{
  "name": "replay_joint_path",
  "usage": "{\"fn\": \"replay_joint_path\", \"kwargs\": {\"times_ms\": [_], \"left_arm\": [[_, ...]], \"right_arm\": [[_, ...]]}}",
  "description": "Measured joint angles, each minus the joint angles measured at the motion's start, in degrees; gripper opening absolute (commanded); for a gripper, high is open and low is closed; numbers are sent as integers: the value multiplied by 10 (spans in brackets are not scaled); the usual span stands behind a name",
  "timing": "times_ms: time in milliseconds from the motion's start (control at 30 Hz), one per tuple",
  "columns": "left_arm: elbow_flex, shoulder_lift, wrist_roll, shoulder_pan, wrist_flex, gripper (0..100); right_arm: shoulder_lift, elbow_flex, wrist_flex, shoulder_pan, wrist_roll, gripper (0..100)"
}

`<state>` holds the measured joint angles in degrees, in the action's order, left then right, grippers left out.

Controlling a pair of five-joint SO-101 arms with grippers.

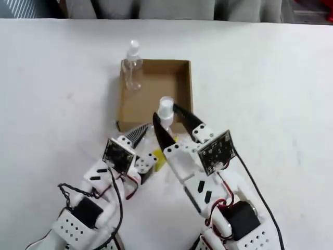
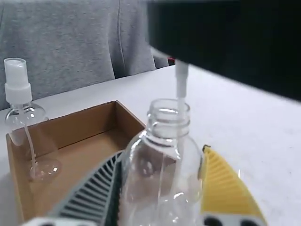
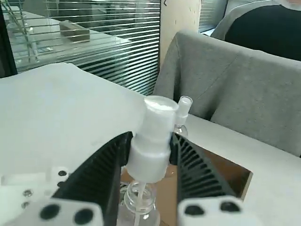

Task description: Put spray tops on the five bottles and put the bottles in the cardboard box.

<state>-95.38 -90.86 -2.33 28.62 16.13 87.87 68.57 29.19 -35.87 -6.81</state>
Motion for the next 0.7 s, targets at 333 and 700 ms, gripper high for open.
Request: {"fn": "replay_joint_path", "kwargs": {"times_ms": [333, 700], "left_arm": [[-1, 1, 0, 1, 0, 24], [0, 1, 0, 0, 0, 24]], "right_arm": [[75, 64, -1, -16, 0, 20], [82, 76, -23, -9, 1, 20]]}}
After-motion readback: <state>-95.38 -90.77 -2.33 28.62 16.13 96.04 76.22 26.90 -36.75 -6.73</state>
